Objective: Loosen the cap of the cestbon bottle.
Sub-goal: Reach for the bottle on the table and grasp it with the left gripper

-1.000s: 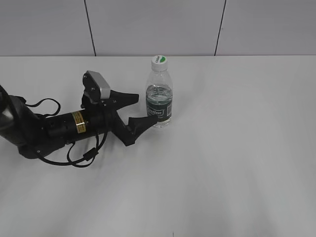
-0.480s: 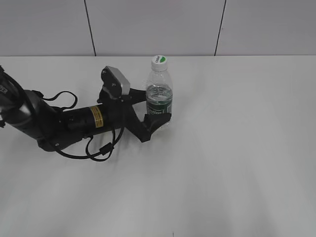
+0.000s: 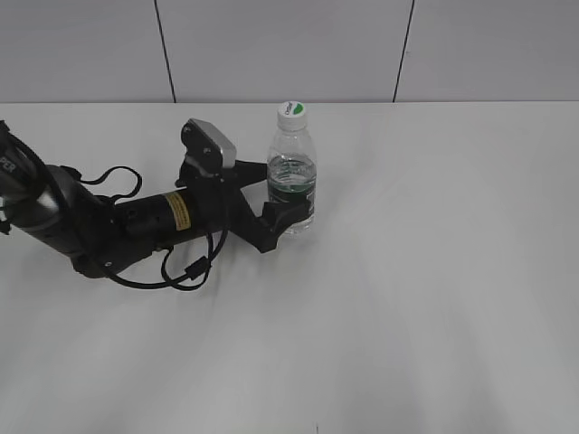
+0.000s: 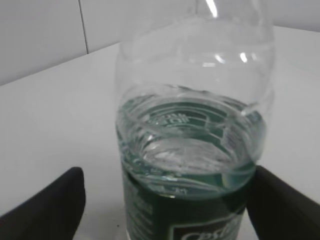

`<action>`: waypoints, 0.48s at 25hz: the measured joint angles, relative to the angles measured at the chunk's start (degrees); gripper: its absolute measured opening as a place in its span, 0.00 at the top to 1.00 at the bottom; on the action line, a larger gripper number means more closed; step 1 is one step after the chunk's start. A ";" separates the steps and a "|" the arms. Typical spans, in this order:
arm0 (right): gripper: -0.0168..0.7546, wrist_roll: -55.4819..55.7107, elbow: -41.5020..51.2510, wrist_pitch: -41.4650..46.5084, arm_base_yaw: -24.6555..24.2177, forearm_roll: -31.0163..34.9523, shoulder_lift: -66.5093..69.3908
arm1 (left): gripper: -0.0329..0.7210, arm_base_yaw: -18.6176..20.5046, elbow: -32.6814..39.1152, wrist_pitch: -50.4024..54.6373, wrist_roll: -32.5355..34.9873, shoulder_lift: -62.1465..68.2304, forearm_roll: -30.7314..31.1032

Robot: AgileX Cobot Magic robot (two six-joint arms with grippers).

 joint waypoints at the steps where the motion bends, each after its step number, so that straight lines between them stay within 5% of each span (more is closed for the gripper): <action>1: 0.25 0.00 0.00 0.00 0.00 0.00 0.00 | 0.17 0.00 0.00 0.00 0.00 0.00 -0.13; 12: 0.25 0.00 0.00 -0.04 0.00 0.00 0.00 | 0.17 -0.30 -0.59 -4.52 0.00 2.61 -0.49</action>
